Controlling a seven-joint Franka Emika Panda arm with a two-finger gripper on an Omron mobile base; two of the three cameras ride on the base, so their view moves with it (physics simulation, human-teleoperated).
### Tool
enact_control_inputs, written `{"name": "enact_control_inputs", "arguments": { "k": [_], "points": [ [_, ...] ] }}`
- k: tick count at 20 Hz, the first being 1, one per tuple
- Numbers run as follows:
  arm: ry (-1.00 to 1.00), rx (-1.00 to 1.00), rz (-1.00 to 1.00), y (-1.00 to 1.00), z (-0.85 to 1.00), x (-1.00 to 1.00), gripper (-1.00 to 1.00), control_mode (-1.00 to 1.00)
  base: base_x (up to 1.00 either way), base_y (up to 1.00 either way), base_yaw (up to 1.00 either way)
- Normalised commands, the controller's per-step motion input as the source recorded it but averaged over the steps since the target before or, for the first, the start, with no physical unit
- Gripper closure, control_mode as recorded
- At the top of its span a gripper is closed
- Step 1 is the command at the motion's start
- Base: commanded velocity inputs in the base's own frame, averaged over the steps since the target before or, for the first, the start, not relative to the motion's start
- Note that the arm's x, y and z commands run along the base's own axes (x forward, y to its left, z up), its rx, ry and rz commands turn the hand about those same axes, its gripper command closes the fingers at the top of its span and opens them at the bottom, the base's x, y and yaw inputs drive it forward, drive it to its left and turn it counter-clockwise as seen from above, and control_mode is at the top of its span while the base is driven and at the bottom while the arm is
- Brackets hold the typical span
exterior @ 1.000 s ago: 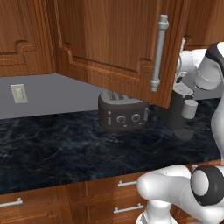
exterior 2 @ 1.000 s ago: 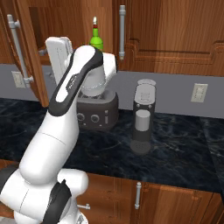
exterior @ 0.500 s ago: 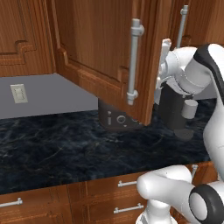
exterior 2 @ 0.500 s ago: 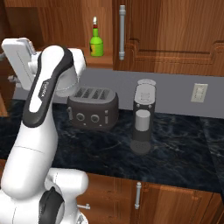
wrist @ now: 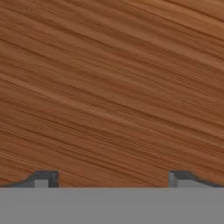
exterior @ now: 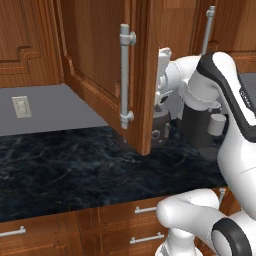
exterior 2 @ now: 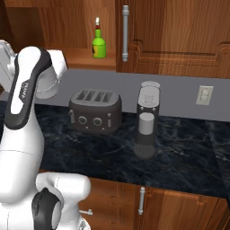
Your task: Open the cabinet. Pick the spray and place it next to the sink. Then close the cabinet.
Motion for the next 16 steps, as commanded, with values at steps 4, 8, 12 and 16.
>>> {"name": "enact_control_inputs", "arguments": {
  "k": [4, 8, 12, 16],
  "points": [
    [0.00, 0.00, 0.00, 0.39, 0.00, 0.13, -1.00, -1.00, 0.00, 0.00, 0.00],
    [0.00, 0.00, -0.05, 0.59, 0.00, 0.14, -1.00, -1.00, 0.00, 0.00, 0.00],
    [0.00, 0.00, -0.08, 0.46, 0.00, 0.06, -1.00, -1.00, 0.00, 0.00, 0.00],
    [0.00, 0.00, -0.08, 0.32, 0.00, 0.06, -1.00, -1.00, 0.00, 0.00, 0.00]
  ]
}}
